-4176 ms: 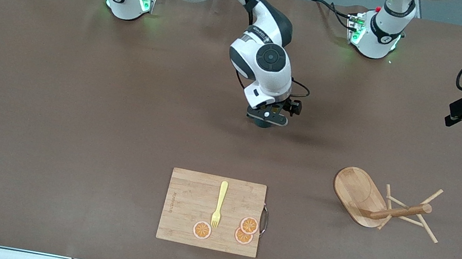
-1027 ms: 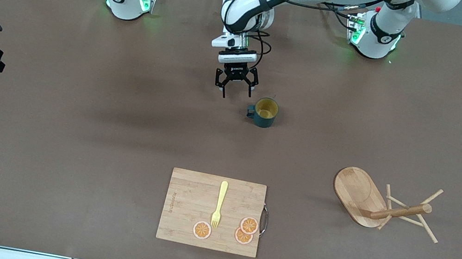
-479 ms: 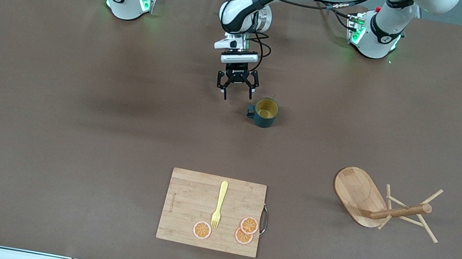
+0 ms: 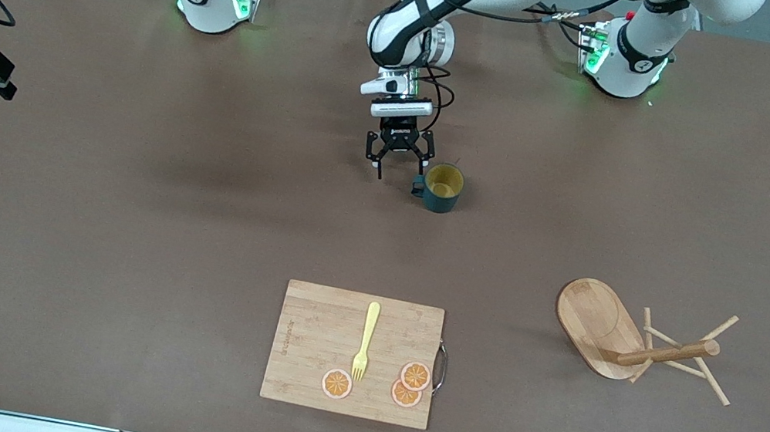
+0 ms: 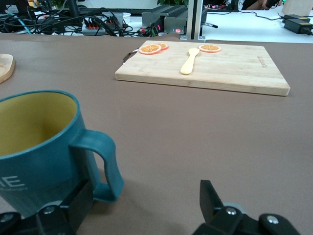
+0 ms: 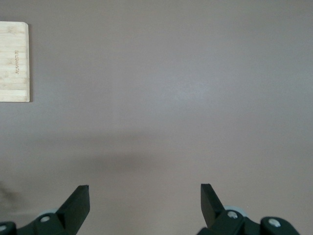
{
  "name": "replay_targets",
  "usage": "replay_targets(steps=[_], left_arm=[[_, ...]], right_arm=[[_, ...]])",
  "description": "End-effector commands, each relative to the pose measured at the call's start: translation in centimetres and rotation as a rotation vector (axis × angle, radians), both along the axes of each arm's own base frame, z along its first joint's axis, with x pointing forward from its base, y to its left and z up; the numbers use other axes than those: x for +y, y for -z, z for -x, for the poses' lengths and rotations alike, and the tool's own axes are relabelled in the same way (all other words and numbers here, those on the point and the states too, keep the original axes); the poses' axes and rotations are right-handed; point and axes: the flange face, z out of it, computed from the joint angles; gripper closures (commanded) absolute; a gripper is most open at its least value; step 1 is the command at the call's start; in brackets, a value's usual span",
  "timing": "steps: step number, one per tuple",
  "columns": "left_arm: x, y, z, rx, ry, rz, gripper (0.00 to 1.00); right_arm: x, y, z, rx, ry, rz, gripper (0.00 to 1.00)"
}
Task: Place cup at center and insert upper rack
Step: 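Lower the open left gripper down beside the teal mug, then close the left gripper on the mug's rim wall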
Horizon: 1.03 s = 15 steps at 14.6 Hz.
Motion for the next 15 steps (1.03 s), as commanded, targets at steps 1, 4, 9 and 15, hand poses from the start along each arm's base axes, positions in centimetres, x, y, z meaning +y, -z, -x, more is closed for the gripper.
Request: replay_targets(steps=[1, 4, 9, 15], left_arm=[[-0.7, 0.4, -0.5, -0.046, 0.012, -0.002, 0.05], [-0.7, 0.9, -0.5, -0.052, 0.022, -0.023, 0.07], [-0.6, 1.0, -0.8, -0.047, 0.036, -0.058, 0.11], [-0.5, 1.0, -1.1, -0.047, 0.034, -0.064, 0.13]], right_arm=[[0.2, -0.3, 0.6, -0.014, 0.004, 0.004, 0.00], [0.0, 0.2, 0.4, -0.004, -0.004, 0.006, 0.00], [-0.2, 0.3, 0.4, -0.005, -0.003, 0.016, 0.00], [0.9, 0.1, 0.3, -0.013, -0.023, 0.016, 0.00]])
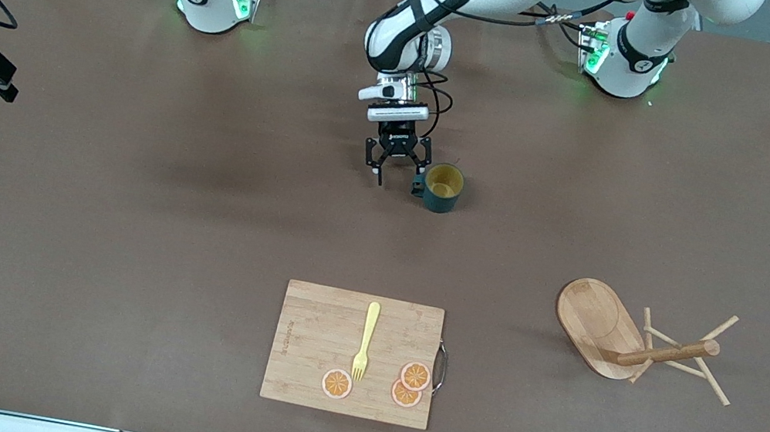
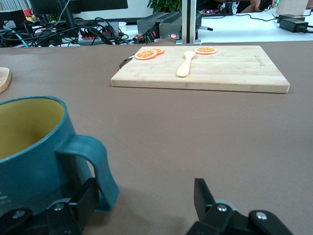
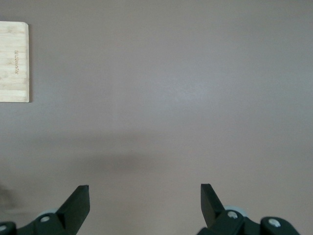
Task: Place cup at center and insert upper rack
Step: 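Close the left gripper on the mug's rim wall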
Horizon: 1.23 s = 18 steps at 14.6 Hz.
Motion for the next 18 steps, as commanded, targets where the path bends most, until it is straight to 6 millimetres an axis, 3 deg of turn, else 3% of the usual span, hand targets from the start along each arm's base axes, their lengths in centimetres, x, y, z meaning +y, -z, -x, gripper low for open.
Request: replay_targets(steps=[1, 10, 16, 18], left_arm=[[-0.4, 0.1, -0.4, -0.018, 0.014, -0.014, 0.14], [0.1, 0.2, -1.7, -0.032, -0.004, -0.019, 0.18], [0.0, 0.6, -2.1, -0.029, -0.017, -0.005, 0.49], [0.1, 0.8, -2.1, -0.027, -0.021, -0.007, 0.64]], right_arm=[[0.6, -0.2, 0.4, -0.011, -0.016, 0.013, 0.00], [1.0, -0.2, 0.4, -0.011, -0.022, 0.013, 0.00], [1.1, -0.1, 0.4, -0.006, -0.025, 0.013, 0.00], [1.1, -0.1, 0.5, -0.006, -0.027, 0.013, 0.00]])
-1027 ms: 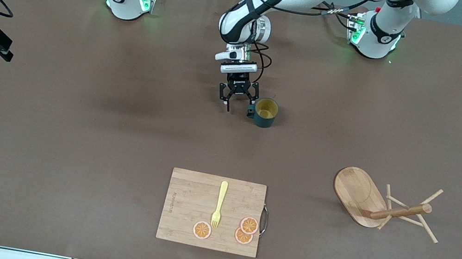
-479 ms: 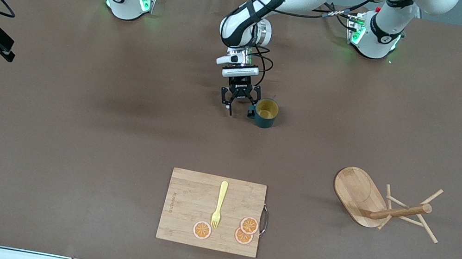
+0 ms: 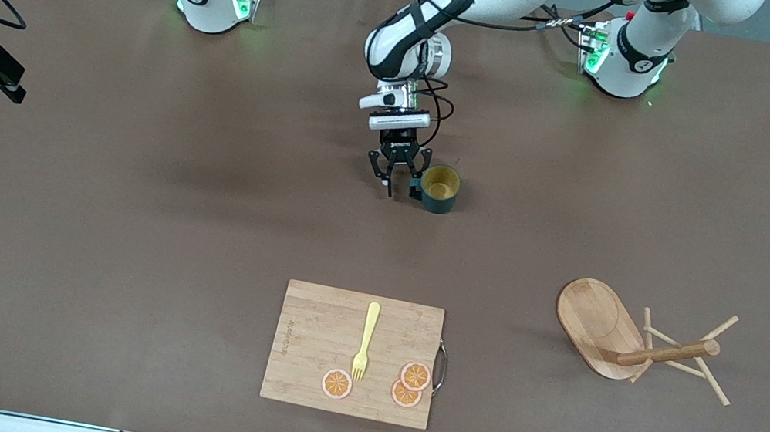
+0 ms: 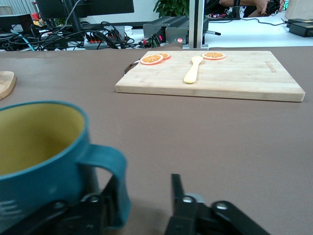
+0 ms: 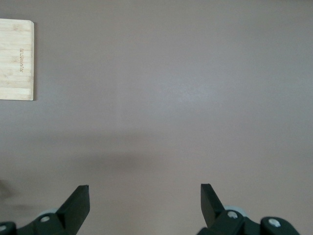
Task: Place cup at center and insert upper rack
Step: 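Close the left gripper on the mug's rim wall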
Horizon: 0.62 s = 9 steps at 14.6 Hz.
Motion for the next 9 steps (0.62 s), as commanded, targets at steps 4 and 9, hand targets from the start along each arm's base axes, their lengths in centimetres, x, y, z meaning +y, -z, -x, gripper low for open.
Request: replay_targets(steps=[4, 9], left_arm=[[-0.3, 0.4, -0.6, -0.011, -0.001, 0.003, 0.91], [-1.5, -1.9, -1.8, 0.011, -0.057, 0.056, 1.00]], right_arm=[[0.3, -0.2, 0.5, -0.005, -0.011, 0.013, 0.00], [0.3, -0.2, 0.5, -0.005, -0.011, 0.013, 0.00]])
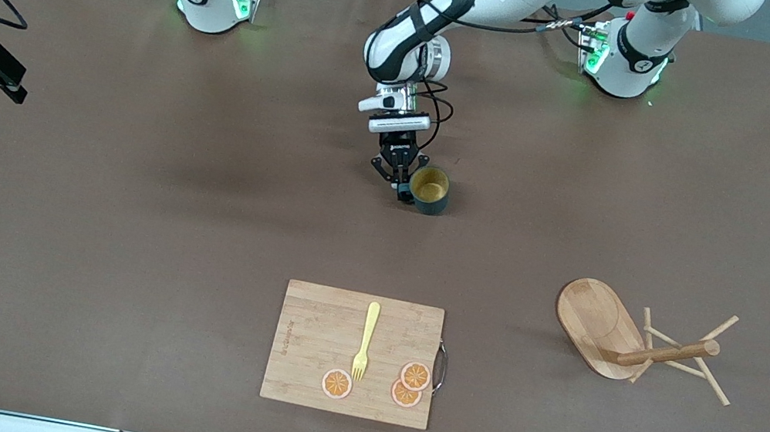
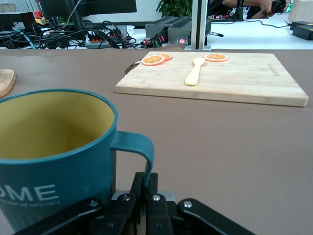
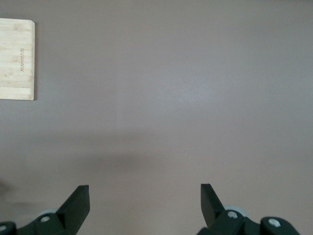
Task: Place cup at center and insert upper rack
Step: 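Close the left gripper on the mug's rim wall, then lift the mug with the left gripper toward the wooden stand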
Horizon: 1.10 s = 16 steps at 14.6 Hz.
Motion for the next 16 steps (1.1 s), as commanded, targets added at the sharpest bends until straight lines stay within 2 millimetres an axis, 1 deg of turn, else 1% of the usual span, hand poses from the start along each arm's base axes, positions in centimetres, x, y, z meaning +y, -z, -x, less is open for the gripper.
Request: replay_targets(steps=[1, 2, 3, 4, 5, 7, 8, 10, 11, 13, 14, 16], left_arm=[[-1.8, -2.8, -1.4, 0.027, -0.050, 0.050, 1.00], [-2.4, -4.3, -2.2, 0.068, -0.081, 0.070, 1.00], [-3.0, -6.8, -3.7, 0.109, -0.133, 0.102, 1.00], [-3.7, -9.0, -4.4, 0.163, -0.157, 0.110, 1.00], [-4.2, -11.6, -5.4, 0.225, -0.178, 0.106, 1.00], [-4.0, -16.5, -7.6, 0.333, -0.202, 0.110, 1.00], [-3.7, -18.6, -8.5, 0.382, -0.212, 0.144, 1.00], [-2.4, -22.6, -10.7, 0.460, -0.256, 0.263, 1.00], [-1.4, -24.6, -12.2, 0.488, -0.280, 0.323, 1.00], [0.3, -27.6, -14.3, 0.530, -0.300, 0.399, 1.00], [1.7, -29.0, -15.8, 0.558, -0.336, 0.452, 1.00], [4.2, -31.2, -17.9, 0.597, -0.402, 0.547, 1.00]], right_arm=[[0.2, -0.2, 0.5, -0.006, -0.010, 0.013, 0.00], [0.4, -0.3, 0.5, -0.009, -0.013, 0.013, 0.00], [0.5, -0.3, 0.5, -0.009, -0.014, 0.013, 0.00], [0.4, -0.3, 0.5, -0.009, -0.013, 0.013, 0.00], [0.4, -0.3, 0.5, -0.008, -0.013, 0.013, 0.00], [0.4, -0.3, 0.5, -0.008, -0.013, 0.013, 0.00], [0.5, -0.3, 0.5, -0.009, -0.016, 0.013, 0.00], [1.2, -0.3, 0.5, -0.011, -0.028, 0.013, 0.00], [1.3, -0.3, 0.5, -0.011, -0.027, 0.012, 0.00], [1.2, -0.3, 0.4, -0.013, -0.024, 0.012, 0.00], [1.0, -0.3, 0.5, -0.011, -0.021, 0.012, 0.00], [1.0, -0.3, 0.5, -0.011, -0.021, 0.012, 0.00]])
